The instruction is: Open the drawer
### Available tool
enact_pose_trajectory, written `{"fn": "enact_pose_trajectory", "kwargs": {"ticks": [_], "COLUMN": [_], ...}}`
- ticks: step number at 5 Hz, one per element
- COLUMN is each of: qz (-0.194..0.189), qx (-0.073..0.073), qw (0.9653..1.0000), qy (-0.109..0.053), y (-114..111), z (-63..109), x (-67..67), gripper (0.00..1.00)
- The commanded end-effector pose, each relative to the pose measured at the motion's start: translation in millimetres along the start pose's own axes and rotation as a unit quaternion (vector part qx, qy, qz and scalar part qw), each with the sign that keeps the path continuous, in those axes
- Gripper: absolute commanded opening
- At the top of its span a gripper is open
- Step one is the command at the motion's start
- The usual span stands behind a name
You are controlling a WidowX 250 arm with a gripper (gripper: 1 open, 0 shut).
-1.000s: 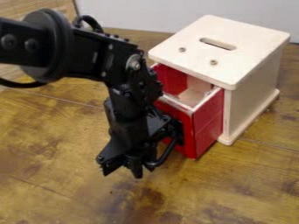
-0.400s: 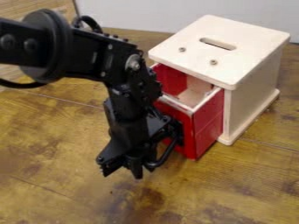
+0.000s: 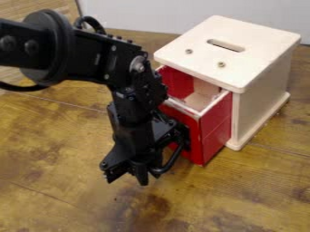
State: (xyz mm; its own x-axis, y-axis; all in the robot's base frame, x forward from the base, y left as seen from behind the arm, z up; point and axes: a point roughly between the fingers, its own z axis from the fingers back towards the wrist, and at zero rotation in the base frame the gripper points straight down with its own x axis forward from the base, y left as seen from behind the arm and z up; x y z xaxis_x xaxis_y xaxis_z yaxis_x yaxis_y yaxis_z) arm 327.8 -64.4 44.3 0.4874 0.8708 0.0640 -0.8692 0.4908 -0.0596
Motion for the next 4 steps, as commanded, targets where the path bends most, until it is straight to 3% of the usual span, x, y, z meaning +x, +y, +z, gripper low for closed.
{"fn": "enact_pose_trajectory", "kwargs": {"ticks": [1,4], "qz": [-0.041,-0.034], "qx": [-0.022,-0.019], "qw": [0.9989,0.9992], "qy": [-0.003,0.002], "y": [-3.6,-1.3], "z": [17.2,18.1], "x": [-0.6,2.7], "gripper": [0.0,0.0]}}
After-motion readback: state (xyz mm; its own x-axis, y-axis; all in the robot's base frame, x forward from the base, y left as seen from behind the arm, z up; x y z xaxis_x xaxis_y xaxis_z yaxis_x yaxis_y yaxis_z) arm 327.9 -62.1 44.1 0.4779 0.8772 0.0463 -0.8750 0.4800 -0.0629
